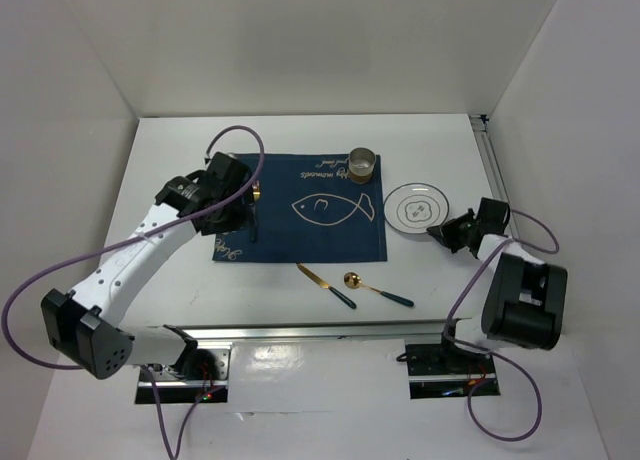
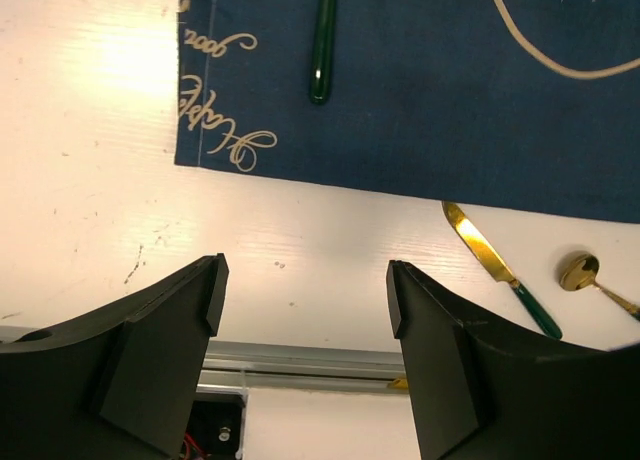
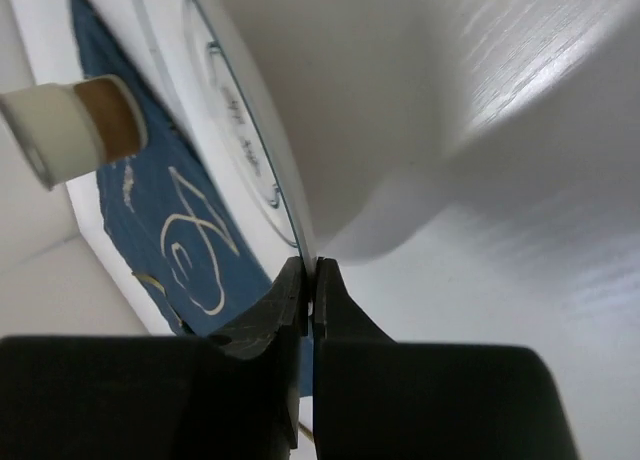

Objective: Set the dinner table for one person

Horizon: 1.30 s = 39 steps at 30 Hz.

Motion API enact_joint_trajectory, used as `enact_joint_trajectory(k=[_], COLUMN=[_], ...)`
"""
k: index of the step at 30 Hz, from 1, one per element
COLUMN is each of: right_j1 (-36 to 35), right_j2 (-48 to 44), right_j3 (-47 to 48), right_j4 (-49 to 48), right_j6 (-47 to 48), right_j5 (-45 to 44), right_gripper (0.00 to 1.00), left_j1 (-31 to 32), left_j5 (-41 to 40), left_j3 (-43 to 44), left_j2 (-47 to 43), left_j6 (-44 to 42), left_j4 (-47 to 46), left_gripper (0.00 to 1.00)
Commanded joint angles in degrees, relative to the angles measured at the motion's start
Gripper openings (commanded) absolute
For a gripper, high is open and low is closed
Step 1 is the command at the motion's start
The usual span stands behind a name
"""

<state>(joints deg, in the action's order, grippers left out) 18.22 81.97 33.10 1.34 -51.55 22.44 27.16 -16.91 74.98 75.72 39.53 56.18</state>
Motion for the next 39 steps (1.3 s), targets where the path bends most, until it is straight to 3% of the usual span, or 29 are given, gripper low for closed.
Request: enact_joint_trajectory(k=[1, 6, 9, 14, 15, 16, 17, 20, 29, 36, 39], right_j1=[-0.46, -2.13, -4.76, -20.74, -26.51, -26.57, -32.92, -40.69, -42.92, -43.44, -43.96], right_j2=[-9.53, -25.54, -26.43, -22.30, -20.03, -18.62, -17.04, -8.43, 16.97, 28.41, 29.82], right_j3=[0.47, 1.87, 6.61, 12.95, 13.65, 14.53, 16.71, 21.02, 33.07, 40.63, 41.77], right_j4=[4.88, 12.36, 14.72, 15.97, 14.32, 14.30, 13.17, 11.05, 0.16, 4.19, 5.94], right_j6=[0.22, 2.76, 8.37, 10.33, 10.33, 9.81, 9.80, 9.80, 2.24, 1.01, 1.09], right_j5=[-5.03, -6.79, -4.07, -1.69, -3.00, -4.32, -5.72, -7.58, -0.65, -3.36, -3.97], right_gripper=[0.00, 0.00, 0.00, 0.00, 0.00, 0.00, 0.00, 0.00, 0.00, 0.00, 0.40], left_j1=[-0.09, -0.09, 0.44, 0.44, 0.44, 0.44, 0.44, 0.44, 0.44, 0.44, 0.44], left_j5=[-4.62, -5.24, -7.16, -10.08, -10.60, -10.60, -10.60, -10.60, -7.79, -7.79, -7.27], left_j3=[-0.01, 2.36, 3.85, 4.39, 4.39, 4.39, 4.39, 4.39, 1.84, 1.84, 1.84], left_j2=[-4.52, -6.11, -5.50, -4.36, -4.36, -4.36, -4.36, -5.76, -7.87, -6.73, -7.26], left_j6=[4.41, 3.89, 5.46, 8.37, 8.98, 8.99, 8.99, 9.51, 7.32, 6.70, 6.18], left_j4=[0.68, 0.15, 1.11, 3.49, 3.49, 3.49, 3.49, 3.49, 2.18, 4.11, 4.11], left_gripper=[0.82, 0.84, 0.84, 0.84, 0.84, 0.84, 0.84, 0.84, 0.84, 0.84, 0.84])
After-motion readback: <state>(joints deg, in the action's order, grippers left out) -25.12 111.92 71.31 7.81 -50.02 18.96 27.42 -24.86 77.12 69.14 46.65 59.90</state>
